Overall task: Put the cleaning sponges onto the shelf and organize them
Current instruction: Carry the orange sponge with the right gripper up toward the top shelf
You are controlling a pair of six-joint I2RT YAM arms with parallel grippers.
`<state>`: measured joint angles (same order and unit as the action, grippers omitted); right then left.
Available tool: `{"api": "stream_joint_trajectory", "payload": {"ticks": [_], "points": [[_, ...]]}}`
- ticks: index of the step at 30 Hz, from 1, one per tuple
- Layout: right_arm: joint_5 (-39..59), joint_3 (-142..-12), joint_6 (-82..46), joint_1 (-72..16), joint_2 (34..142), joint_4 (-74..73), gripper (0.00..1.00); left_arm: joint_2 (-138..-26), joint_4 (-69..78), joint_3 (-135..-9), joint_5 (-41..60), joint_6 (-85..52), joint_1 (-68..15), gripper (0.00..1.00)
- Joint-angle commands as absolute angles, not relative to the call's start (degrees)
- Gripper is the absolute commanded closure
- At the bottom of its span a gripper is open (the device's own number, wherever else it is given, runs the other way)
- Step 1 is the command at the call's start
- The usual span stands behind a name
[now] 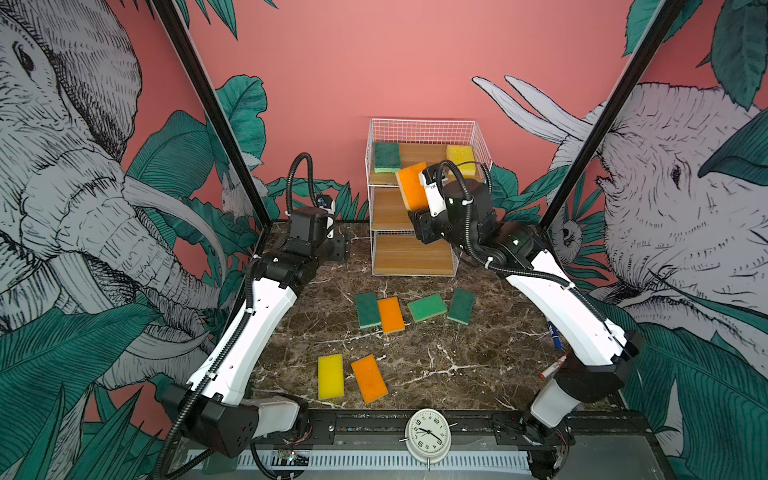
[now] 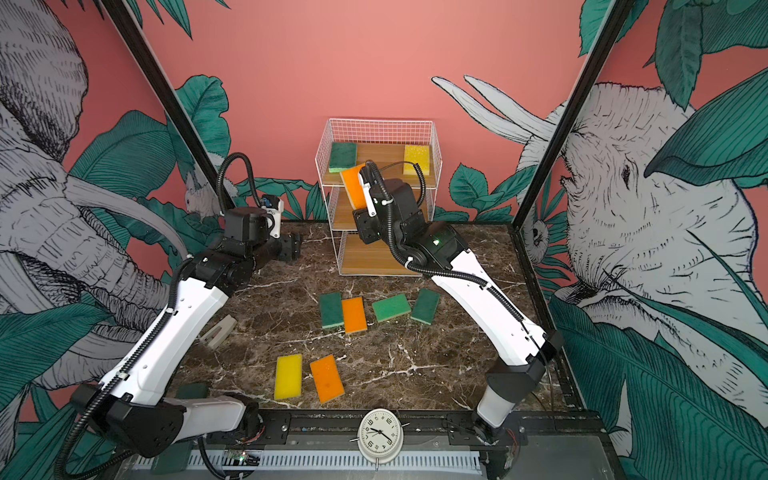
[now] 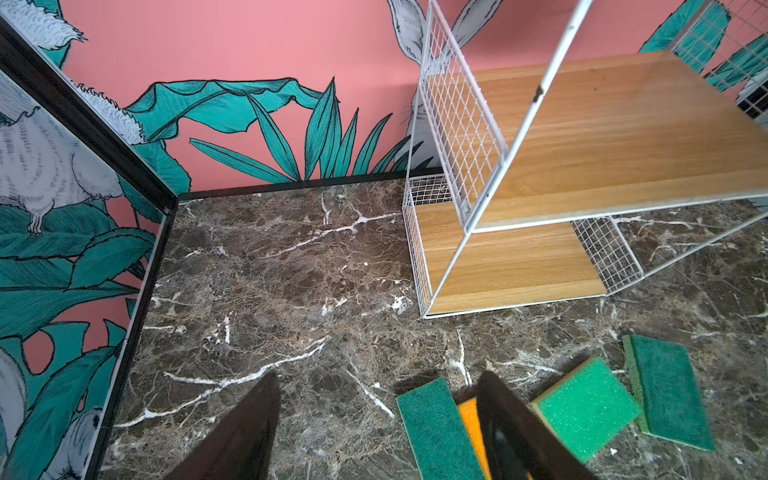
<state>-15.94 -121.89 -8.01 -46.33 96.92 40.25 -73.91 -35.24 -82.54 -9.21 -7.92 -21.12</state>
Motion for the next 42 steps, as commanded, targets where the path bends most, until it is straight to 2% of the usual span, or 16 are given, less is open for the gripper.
{"api": "stream_joint_trajectory", "payload": {"ticks": [1,12,27,42], "points": [[-16.87,-126.15,-5.94,-44.89,99.42,37.81,0.38,-73.45,-33.50,-83.95,-8.34,-8.18,-20.74,0.25],[-14.38,-138.84,-5.32,-39.21,108.79,35.05,0.40,-74.18,-32.91,-84.88,-8.70,-7.77,-19.92,0.25],[-10.15,-142.39,-9.22,-35.11,113.55,28.56,0.40,-69.71,-34.10,-81.38,-10.69,-8.35,-19.23,0.25],[-15.89,-140.36,-12.99,-34.80,115.83,24.05,0.42,-70.95,-31.84,-81.17,-8.28,-9.14,-19.07,0.26]]}}
